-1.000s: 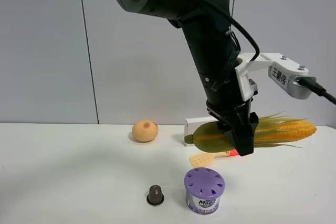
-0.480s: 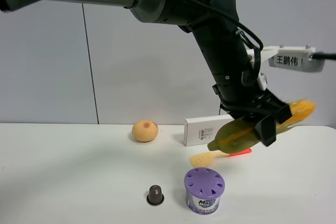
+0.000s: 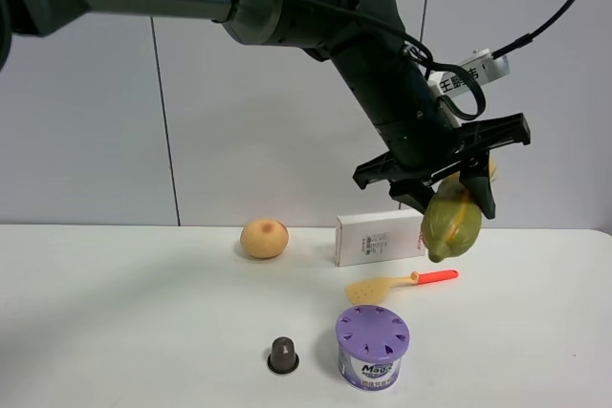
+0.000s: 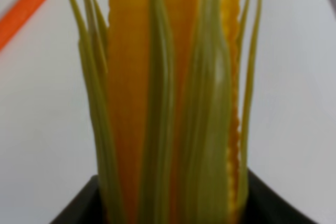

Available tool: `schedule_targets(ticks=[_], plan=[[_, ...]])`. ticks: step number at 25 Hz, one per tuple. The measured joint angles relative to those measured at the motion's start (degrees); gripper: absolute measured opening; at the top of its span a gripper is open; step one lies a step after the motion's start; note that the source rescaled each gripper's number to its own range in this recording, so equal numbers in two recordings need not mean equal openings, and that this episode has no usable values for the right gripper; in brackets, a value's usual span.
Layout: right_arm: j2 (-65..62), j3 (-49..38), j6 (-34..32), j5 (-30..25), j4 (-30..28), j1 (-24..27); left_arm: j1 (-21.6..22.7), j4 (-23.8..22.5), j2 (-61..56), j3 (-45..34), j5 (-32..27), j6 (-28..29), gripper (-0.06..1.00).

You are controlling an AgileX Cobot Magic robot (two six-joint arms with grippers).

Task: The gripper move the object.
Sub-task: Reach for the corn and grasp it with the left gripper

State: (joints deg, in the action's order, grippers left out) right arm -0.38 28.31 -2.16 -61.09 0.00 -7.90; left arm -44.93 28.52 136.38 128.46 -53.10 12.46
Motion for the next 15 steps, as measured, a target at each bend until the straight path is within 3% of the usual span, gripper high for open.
schedule_targets(ticks=[3,6,15], plan=[[0.0,0.0,0.0,0.0,0.0,0.0,-0.1,4.7,2.2,0.1,1.6,3.2,0.0],[0.0,0.0,0.0,0.0,0.0,0.0,-1.0,6.4,4.1,0.1,1.8,4.3,0.0],[0.0,0.0,0.0,0.0,0.0,0.0,-1.8,5.4,6.7,0.1,2.3,5.3,0.0]])
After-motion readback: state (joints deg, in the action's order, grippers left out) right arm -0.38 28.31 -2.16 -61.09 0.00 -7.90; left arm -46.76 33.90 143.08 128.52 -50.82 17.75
